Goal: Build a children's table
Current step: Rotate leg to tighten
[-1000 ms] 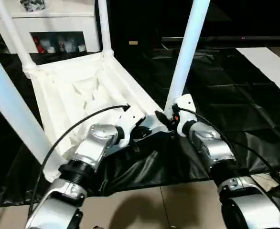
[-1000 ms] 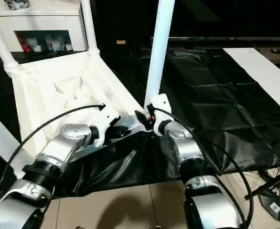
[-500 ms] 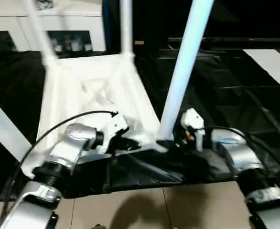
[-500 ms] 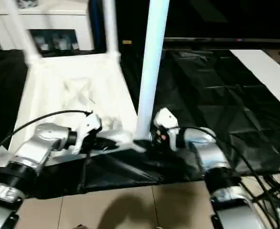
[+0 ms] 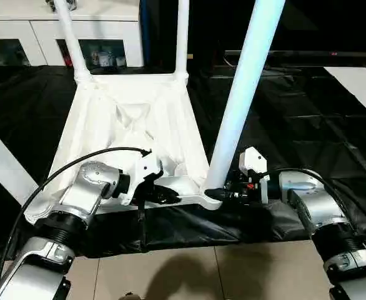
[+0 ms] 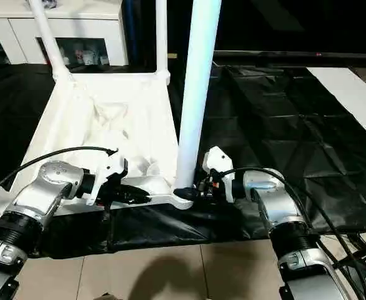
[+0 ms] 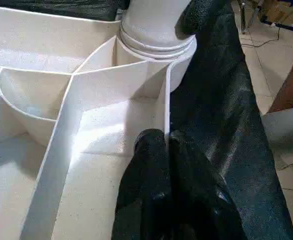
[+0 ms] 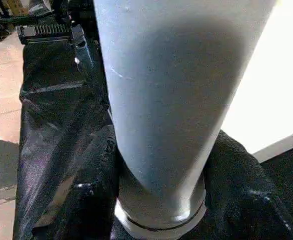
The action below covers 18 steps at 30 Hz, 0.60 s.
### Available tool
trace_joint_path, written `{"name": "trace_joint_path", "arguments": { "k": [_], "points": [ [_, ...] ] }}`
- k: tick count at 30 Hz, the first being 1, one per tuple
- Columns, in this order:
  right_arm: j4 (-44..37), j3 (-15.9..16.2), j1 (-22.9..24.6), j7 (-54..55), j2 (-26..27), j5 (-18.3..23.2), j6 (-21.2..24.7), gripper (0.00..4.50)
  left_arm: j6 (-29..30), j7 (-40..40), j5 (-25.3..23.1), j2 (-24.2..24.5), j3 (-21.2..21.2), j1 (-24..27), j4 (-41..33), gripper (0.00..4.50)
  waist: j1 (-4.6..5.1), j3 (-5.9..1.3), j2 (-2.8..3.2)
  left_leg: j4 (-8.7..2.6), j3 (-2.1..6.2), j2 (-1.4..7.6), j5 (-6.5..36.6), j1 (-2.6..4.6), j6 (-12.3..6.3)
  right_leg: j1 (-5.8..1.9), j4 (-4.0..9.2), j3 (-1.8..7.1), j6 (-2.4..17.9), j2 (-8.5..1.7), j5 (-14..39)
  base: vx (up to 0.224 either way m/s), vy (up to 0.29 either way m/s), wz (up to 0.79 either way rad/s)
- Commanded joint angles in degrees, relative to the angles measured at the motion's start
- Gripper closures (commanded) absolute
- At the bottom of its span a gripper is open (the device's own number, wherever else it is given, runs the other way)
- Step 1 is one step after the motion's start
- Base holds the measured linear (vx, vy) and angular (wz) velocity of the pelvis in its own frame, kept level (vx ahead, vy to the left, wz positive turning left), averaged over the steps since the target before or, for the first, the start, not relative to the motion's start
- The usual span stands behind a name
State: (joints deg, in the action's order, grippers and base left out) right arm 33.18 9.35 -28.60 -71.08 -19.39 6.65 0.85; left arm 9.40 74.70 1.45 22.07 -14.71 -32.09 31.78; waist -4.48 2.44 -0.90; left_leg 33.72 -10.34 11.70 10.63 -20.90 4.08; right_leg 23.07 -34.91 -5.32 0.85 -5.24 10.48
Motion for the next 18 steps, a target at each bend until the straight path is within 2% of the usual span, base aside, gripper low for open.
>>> {"name": "trace_joint_path", "arguments": {
  "k": [1, 3, 5, 7, 8, 9, 10, 11, 12, 14, 16, 18],
  "points": [
    [-0.9, 5.1, 2.5, -4.3, 1.9, 0.1, 1.5, 2.46, -0.6, -3.5, 0.9, -2.2, 0.6, -1.5, 0.0, 4.5, 0.03, -3.15, -0.17, -4.22, 0.26, 2.08, 12.1, 0.55, -2.6, -2.9, 4.08, 3.19, 13.2, -3.43, 11.5, 0.0, 0.0, 0.0],
    [-0.7, 4.5, 2.5, -3.2, 2.5, 0.3, 2.1, 2.46, -0.4, -5.2, 0.6, -2.8, 1.0, -1.6, 0.2, 4.5, -0.08, -3.11, -0.16, -4.22, 0.22, 2.06, 12.2, 0.58, -2.6, -2.86, 4.19, 3.21, 13.1, -3.45, 12.0, 0.0, 0.0, 0.0],
    [-0.3, 3.6, 2.4, -1.2, 3.4, 0.5, 2.8, 2.46, 0.2, -7.5, 0.3, -3.8, 1.5, -1.7, 0.2, 4.5, -0.25, -2.86, -0.22, -4.39, 0.24, 2.06, 13.8, 0.7, -2.09, -2.69, 4.56, 3.22, 12.3, -3.51, 15.2, 0.0, 0.0, 0.0],
    [2.2, 1.1, 1.1, 8.1, 6.8, -0.3, 4.6, 2.47, 2.0, -13.2, -0.5, -6.3, 2.1, -2.2, -0.3, 4.5, -0.05, -2.52, -0.39, -4.66, 0.46, 2.01, 17.2, 1.03, -0.82, -2.44, 5.28, 3.23, 10.5, -3.72, 21.8, 0.0, 0.0, 0.0],
    [3.4, 0.4, 0.4, 11.9, 7.9, -1.0, 5.1, 2.48, 2.5, -14.8, -1.0, -7.1, 2.0, -2.3, -0.4, 4.5, 0.03, -2.47, -0.37, -4.72, 0.59, 2.0, 17.6, 1.01, -0.41, -2.41, 5.37, 3.2, 10.0, -3.78, 23.3, 0.0, 0.0, 0.0],
    [3.8, 0.2, 0.2, 13.0, 8.2, -1.2, 5.2, 2.49, 2.6, -15.3, -1.1, -7.3, 2.0, -2.4, -0.4, 4.5, 0.32, -2.31, -0.27, -4.86, 0.77, 1.93, 18.9, 1.09, 0.5, -2.2, 5.7, 3.1, 9.0, -3.78, 26.2, 0.0, 0.0, 0.0],
    [7.1, -2.4, -1.8, 21.4, 11.5, -1.2, 7.4, 2.49, 4.3, -19.3, -2.3, -9.6, 1.7, -2.8, -0.8, 4.5, 0.78, -2.35, -0.45, -4.96, 1.05, 1.8, 19.7, 0.88, 1.0, -2.47, 5.85, 2.89, 7.7, -3.83, 28.6, 0.0, 0.0, 0.0],
    [8.4, -3.7, -2.7, 24.7, 13.0, -0.8, 8.6, 2.49, 5.3, -20.9, -2.7, -10.8, 1.6, -3.0, -1.1, 4.5, 1.21, -2.26, -0.23, -5.05, 1.12, 1.87, 20.2, 0.86, 1.42, -2.33, 5.81, 2.92, 7.4, -3.78, 29.1, 0.0, 0.0, 0.0],
    [8.4, -3.7, -2.7, 24.7, 13.0, -0.8, 8.6, 2.49, 5.3, -20.9, -2.7, -10.8, 1.6, -3.0, -1.1, 4.5, 1.89, -2.2, -0.36, -5.03, 1.38, 1.67, 21.7, 0.9, 1.98, -2.27, 6.18, 2.59, 6.5, -3.76, 31.6, 0.0, 0.0, 0.0],
    [10.9, -5.2, -4.3, 29.6, 15.7, -0.3, 9.9, 2.49, 7.2, -24.1, -3.2, -13.4, 1.3, -3.2, -1.7, 4.5, 2.34, -2.39, -0.36, -4.87, 1.41, 1.54, 21.9, 0.93, 1.41, -2.17, 6.63, 2.63, 5.6, -3.86, 32.3, 0.0, 0.0, 0.0],
    [13.0, -4.1, -5.5, 34.3, 18.4, -2.7, 8.5, 2.49, 8.6, -27.8, -3.9, -16.4, 0.8, -3.5, -2.0, 4.5, 2.79, -2.42, -0.46, -4.8, 1.39, 1.47, 21.7, 0.92, 0.91, -2.0, 6.62, 2.56, 6.3, -3.66, 30.6, 0.0, 0.0, 0.0],
    [13.3, -3.8, -5.8, 34.8, 19.4, -3.1, 8.1, 2.49, 9.0, -28.9, -4.2, -17.2, 0.7, -3.6, -2.0, 4.5, 2.93, -2.36, -0.42, -4.8, 1.33, 1.45, 21.6, 0.75, 0.6, -2.04, 6.62, 2.54, 6.3, -3.59, 30.1, 0.0, 0.0, 0.0]
  ]
}}
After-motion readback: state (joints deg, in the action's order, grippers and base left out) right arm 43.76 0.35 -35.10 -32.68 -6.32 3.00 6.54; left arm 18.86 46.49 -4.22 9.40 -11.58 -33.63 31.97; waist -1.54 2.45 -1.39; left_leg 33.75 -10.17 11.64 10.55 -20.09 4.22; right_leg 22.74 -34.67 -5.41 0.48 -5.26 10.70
